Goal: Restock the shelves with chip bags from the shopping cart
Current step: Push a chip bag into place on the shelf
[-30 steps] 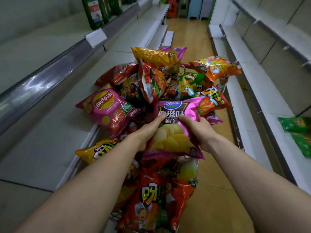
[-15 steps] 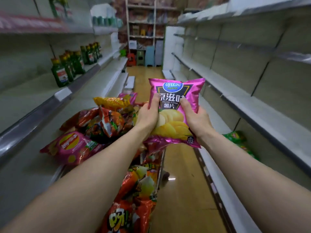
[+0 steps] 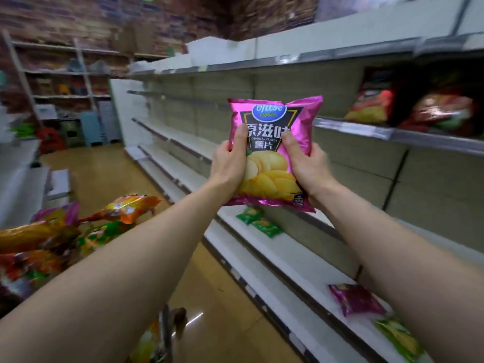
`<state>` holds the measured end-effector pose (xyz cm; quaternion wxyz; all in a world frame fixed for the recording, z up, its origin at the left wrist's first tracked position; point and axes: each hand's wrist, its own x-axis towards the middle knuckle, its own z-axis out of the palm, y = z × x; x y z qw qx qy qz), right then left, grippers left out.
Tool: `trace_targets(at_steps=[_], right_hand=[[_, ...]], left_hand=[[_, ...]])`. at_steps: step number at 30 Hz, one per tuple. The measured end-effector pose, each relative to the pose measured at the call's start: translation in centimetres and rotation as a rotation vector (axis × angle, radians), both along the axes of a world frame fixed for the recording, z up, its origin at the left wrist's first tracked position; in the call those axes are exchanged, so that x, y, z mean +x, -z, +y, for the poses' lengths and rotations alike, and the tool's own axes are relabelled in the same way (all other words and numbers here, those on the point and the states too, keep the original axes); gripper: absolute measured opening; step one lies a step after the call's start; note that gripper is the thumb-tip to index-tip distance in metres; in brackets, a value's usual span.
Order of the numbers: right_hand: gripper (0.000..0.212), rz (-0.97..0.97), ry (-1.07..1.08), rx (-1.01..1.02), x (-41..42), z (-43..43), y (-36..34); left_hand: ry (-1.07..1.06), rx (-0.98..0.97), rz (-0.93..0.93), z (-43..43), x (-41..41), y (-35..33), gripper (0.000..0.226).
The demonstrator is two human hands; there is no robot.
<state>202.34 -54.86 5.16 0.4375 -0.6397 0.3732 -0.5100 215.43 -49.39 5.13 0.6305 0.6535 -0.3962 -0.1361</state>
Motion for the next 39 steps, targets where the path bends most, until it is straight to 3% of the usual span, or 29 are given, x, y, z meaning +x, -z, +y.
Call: trace_targets(at_steps=[6,13,17,23,26,30,34,39], right_hand=[[0.028,-0.042,0.229,-0.084,-12.7,0.2,-2.3],[0.029,-0.066,0.452,-0.136,-29.1,3.0,-4.2],[0.03,-0.098,0.556,-0.152,-38.6,5.4,-4.6],[0.025,-0.088,0.653,-0.156,-51.0,9.5,-5.0],[0.04,-0.061,0.718,-0.125,-56.0,11.0,-5.2],[0.027,-0.036,0.769,-0.104,-61.7,12.6,-5.3],[0.033,-0.025,0.814,-0.036,-65.9,12.8,-5.7],[0.043,-0.009,0.856,0.09,-70.4,10.4,-5.9]], left_hand=[[0.251,-0.052,-0.011,-3.2,-11.9,-2.8,0.059],[0.521,-0.082,0.009,-4.0,-28.0,-4.8,0.072],[0.63,-0.094,-0.002,-2.9,-37.8,-5.3,0.061],[0.79,-0.07,0.043,-1.1,-51.0,-5.4,0.069],[0.875,-0.054,0.076,-0.4,-56.3,-5.3,0.08],[0.93,-0.008,0.077,0.0,-62.1,-5.1,0.078],[0.978,0.066,0.051,-0.5,-66.7,-5.3,0.093],[1.017,0.127,-0.011,-3.0,-71.2,-5.4,0.085]])
